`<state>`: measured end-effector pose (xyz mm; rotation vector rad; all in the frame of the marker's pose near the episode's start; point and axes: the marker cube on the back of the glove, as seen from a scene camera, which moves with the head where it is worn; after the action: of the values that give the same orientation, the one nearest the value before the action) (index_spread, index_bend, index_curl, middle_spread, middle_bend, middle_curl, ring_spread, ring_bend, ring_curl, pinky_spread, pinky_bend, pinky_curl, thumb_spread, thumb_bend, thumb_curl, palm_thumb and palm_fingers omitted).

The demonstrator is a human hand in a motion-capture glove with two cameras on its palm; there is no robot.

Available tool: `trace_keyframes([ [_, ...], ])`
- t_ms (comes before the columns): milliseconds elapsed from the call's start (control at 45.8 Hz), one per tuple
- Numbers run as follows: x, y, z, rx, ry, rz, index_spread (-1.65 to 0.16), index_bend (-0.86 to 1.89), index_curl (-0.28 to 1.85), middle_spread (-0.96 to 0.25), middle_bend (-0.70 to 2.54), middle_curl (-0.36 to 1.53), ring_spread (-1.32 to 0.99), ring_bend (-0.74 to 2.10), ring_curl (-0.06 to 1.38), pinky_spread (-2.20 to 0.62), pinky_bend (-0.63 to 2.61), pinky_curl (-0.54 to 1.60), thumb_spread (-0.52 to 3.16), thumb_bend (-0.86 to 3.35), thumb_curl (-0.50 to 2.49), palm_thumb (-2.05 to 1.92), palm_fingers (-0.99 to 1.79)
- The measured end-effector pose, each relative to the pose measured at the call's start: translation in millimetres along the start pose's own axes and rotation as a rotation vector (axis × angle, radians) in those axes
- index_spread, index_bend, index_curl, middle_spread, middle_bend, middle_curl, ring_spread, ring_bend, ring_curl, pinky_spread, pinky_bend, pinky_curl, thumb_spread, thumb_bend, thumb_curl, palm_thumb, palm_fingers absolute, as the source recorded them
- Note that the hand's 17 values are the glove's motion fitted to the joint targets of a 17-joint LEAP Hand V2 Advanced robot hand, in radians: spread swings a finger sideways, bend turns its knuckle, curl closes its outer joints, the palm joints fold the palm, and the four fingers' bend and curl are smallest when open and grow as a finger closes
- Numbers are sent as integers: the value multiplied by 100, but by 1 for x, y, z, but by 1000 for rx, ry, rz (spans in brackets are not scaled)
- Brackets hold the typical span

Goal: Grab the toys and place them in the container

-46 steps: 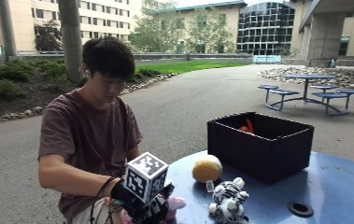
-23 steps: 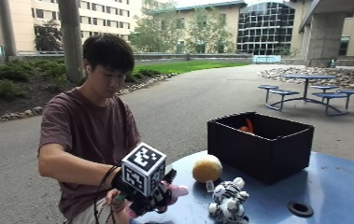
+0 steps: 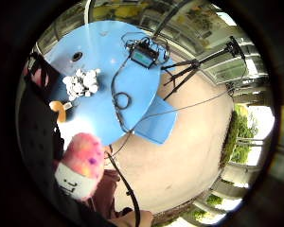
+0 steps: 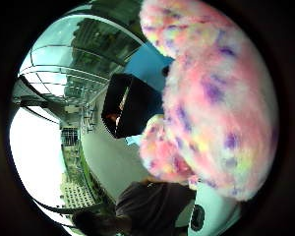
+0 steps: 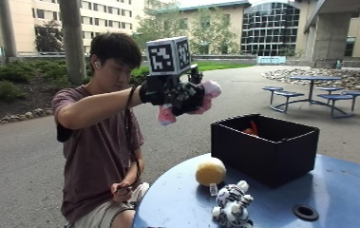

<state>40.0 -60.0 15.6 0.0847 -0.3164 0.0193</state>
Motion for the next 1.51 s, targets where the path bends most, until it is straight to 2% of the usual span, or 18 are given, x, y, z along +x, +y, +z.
trace_keyframes([
  [153,-77,-23,-38,55,67,-76,-38,62,92,-31,136,86,-37,162,65,-41,126,57,49,41,128,51,75],
  [350,-175,-59,-39,44,84,-198,-42,55,103,-30,136,88,-37,162,66,-40,128,57,40,38,132,53,74],
  [524,-264,-102,-12,32,129,-267,-45,49,112,-30,135,89,-37,162,66,-40,128,56,35,36,135,55,74],
  [634,-315,-126,10,25,143,-191,-47,46,118,-30,135,89,-37,162,66,-40,129,56,32,35,136,55,74],
  [721,-355,-133,30,-30,90,-354,-48,43,122,-30,134,90,-37,162,67,-40,129,56,30,34,137,56,74],
  [830,-400,-145,60,-66,154,-342,-50,40,126,-31,132,90,-36,161,67,-40,129,56,28,34,138,58,75],
  [940,-395,-151,77,-79,241,-517,-51,37,130,-31,130,91,-37,162,67,-40,130,56,25,34,140,60,74],
  [1049,-442,-147,100,-132,258,-516,-52,29,133,-32,128,91,-36,161,67,-39,131,56,24,31,140,60,72],
  [1114,-449,-146,114,-230,330,-537,-50,8,129,-33,118,89,-36,161,67,-39,141,58,28,26,137,57,53],
  [1136,-449,-146,118,-251,337,-550,-47,-18,120,-32,101,83,-35,161,66,-40,151,59,42,20,134,45,18],
  [1158,-449,-146,120,-263,334,-564,-43,-23,114,-27,77,78,-33,153,65,-38,156,62,52,13,130,32,-36],
  [1180,-446,-146,120,-269,323,-575,-40,-14,110,-21,65,74,-28,138,63,-32,153,62,58,10,127,27,-66],
  [1202,-442,-146,120,-269,310,-581,-38,-13,105,-16,57,71,-23,127,61,-26,152,62,64,8,124,24,-77],
  [1333,-413,-152,109,-266,280,-580,-25,-12,78,-4,32,57,-13,94,45,-12,140,52,91,2,107,15,-65],
  [1508,-380,-150,90,-252,285,-568,-17,-10,51,3,18,49,-6,75,36,-3,123,44,114,-2,87,10,-52],
])
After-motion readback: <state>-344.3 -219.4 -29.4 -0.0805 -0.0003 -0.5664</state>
